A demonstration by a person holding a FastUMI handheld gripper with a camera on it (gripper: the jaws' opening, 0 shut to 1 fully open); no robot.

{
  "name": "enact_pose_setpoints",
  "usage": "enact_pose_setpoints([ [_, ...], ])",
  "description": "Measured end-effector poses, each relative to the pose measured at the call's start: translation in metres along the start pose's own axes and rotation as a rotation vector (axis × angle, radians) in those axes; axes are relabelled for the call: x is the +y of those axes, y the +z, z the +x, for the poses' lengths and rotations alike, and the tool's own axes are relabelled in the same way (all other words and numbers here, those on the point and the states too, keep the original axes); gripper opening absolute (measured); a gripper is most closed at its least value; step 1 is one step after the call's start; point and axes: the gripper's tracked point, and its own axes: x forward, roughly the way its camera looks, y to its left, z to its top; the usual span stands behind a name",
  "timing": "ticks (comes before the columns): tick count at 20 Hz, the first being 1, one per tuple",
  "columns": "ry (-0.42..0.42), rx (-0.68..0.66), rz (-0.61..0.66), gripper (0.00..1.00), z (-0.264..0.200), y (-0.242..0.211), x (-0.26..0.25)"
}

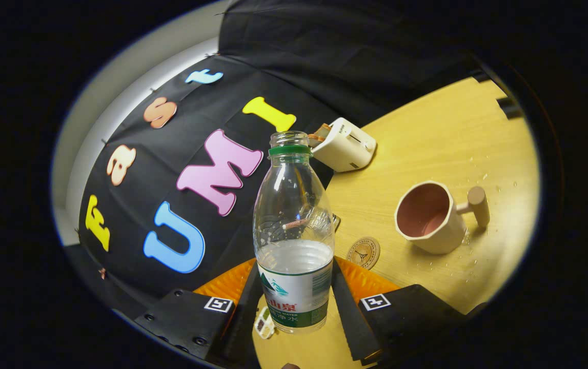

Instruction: Take the bottle from table, then pour the juice into the cup, finally place the bottle on the coaster

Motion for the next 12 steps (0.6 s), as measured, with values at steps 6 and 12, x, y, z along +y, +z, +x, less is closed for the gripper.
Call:
enact_pose_setpoints([
  [6,0.014,-0.059,-0.421,0.75,0.013,0.002,0.034],
  [12,0.048,-0.164,-0.797,0.75,0.045,0.015,0.075],
])
